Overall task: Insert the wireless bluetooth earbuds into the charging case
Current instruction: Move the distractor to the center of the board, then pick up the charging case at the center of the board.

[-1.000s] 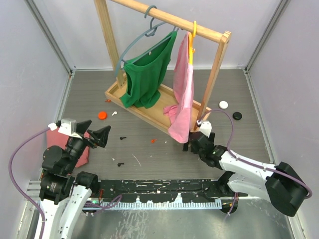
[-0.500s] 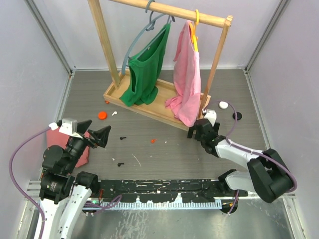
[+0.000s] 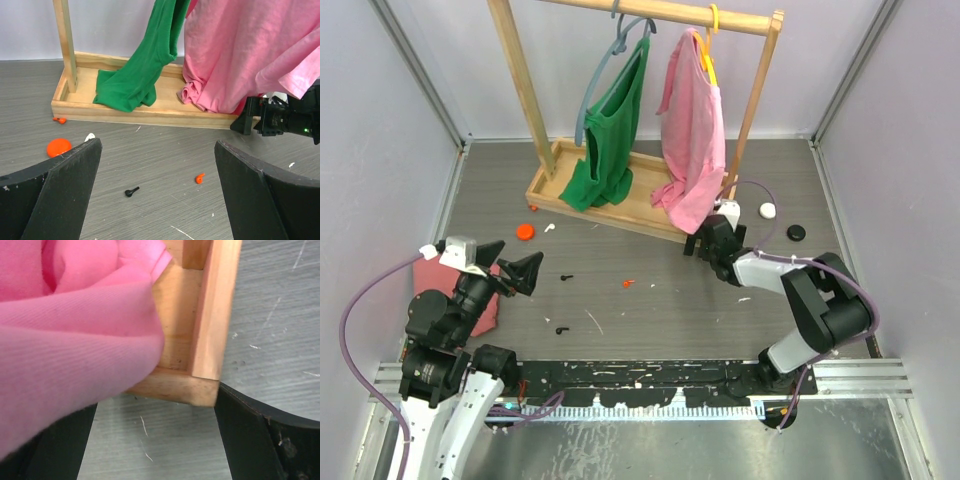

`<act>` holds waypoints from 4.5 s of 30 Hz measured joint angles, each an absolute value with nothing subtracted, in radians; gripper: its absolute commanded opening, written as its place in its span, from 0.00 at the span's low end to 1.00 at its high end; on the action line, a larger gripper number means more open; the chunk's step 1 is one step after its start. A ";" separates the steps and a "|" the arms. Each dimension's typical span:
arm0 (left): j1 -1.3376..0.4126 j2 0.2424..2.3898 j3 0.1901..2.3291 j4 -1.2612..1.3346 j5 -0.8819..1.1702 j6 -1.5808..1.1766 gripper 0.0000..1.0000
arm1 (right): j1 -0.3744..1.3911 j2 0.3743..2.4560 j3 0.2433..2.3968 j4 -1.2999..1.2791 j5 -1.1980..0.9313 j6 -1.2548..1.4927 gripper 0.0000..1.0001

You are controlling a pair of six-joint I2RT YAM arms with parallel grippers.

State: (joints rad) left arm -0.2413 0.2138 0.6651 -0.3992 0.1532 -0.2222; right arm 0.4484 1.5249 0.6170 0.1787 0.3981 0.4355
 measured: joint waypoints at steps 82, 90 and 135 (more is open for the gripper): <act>-0.118 1.575 0.962 0.045 -0.012 -0.773 0.98 | 0.432 1.328 0.484 0.395 0.163 0.435 1.00; -0.086 1.809 1.077 0.133 -0.007 -0.823 0.98 | 0.466 1.324 0.484 0.396 0.221 0.393 1.00; -0.044 1.435 1.202 -0.559 -0.089 -0.311 0.98 | 0.477 1.302 0.498 0.381 0.208 0.340 1.00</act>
State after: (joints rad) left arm -0.0437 1.4345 1.2018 -0.5591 -0.0895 -0.3111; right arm 0.4774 1.3022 0.4984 0.3813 0.2081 0.3405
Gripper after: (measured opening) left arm 0.980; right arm 0.997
